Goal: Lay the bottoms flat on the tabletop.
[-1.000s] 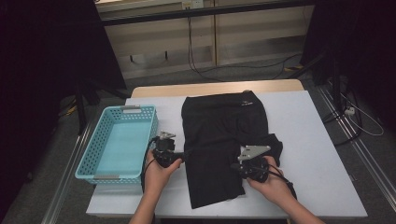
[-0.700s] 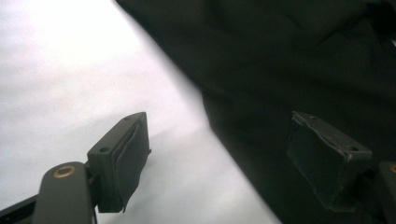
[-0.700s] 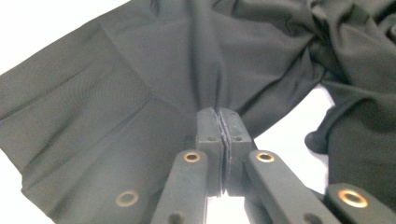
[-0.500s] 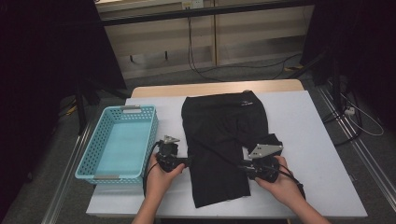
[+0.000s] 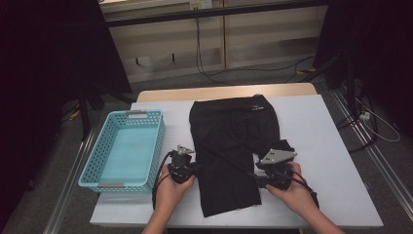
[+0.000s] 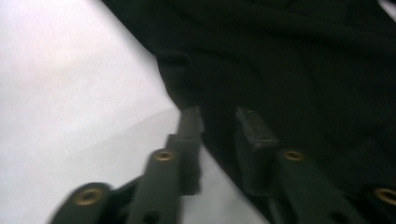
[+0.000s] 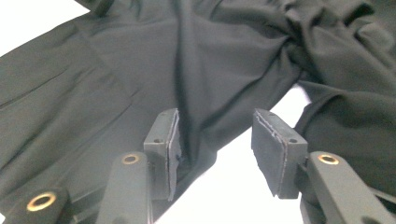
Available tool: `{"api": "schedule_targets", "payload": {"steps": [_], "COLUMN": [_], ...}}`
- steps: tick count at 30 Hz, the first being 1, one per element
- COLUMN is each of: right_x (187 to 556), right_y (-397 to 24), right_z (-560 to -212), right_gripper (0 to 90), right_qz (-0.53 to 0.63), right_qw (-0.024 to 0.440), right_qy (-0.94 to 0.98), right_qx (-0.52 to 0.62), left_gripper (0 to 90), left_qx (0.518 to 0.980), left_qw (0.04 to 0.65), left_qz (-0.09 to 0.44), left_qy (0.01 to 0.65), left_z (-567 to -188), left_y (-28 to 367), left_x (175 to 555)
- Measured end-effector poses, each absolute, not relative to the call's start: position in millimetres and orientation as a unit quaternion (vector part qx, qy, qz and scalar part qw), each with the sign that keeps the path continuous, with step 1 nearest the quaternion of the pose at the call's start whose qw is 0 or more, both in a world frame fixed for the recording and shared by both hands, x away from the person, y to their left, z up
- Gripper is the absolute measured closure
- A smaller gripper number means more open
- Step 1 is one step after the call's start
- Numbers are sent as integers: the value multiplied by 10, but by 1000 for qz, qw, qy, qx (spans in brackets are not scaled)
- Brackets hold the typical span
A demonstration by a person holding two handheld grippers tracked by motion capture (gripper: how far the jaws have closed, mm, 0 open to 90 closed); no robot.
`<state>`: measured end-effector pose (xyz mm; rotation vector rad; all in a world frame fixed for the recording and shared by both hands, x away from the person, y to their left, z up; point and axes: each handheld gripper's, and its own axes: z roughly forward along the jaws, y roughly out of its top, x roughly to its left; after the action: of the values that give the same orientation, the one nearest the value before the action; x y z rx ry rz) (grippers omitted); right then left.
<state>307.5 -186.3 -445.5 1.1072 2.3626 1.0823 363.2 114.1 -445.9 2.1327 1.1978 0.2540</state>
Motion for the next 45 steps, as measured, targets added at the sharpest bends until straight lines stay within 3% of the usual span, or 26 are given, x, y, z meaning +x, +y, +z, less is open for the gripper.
{"api": "schedule_targets", "payload": {"steps": [4,10,23,29,30,31,34,45], "right_x": [3065,3032,3008,3033,3031,3031,3031,2962], "right_y": [-1831,-1772,-1701,-1598,-1583,-1572,-1558,-1719], "right_z": [-4459,-4430,-4448,-4535,-4544,-4535,-4520,-4433], "right_gripper": [515,506,504,594,643,749,875,889], "right_qz": [378,387,385,365,366,365,363,397], "right_qw": [154,151,142,121,125,120,107,71], "right_qy": [829,835,843,854,854,855,861,848], "right_qx": [382,361,348,351,349,347,341,345], "left_gripper": [900,900,900,900,900,900,900,900], "left_qx": [818,808,800,799,800,798,799,799], "left_qw": [336,333,322,321,320,323,323,333], "left_qz": [76,60,79,75,74,74,75,67], "left_qy": [460,481,501,503,502,504,502,496], "left_z": [-4453,-4411,-4324,-4362,-4352,-4346,-4331,-4307], "left_y": [1155,1262,1407,1408,1414,1413,1414,1402], "left_x": [3630,3679,3700,3717,3717,3714,3712,3710]}}
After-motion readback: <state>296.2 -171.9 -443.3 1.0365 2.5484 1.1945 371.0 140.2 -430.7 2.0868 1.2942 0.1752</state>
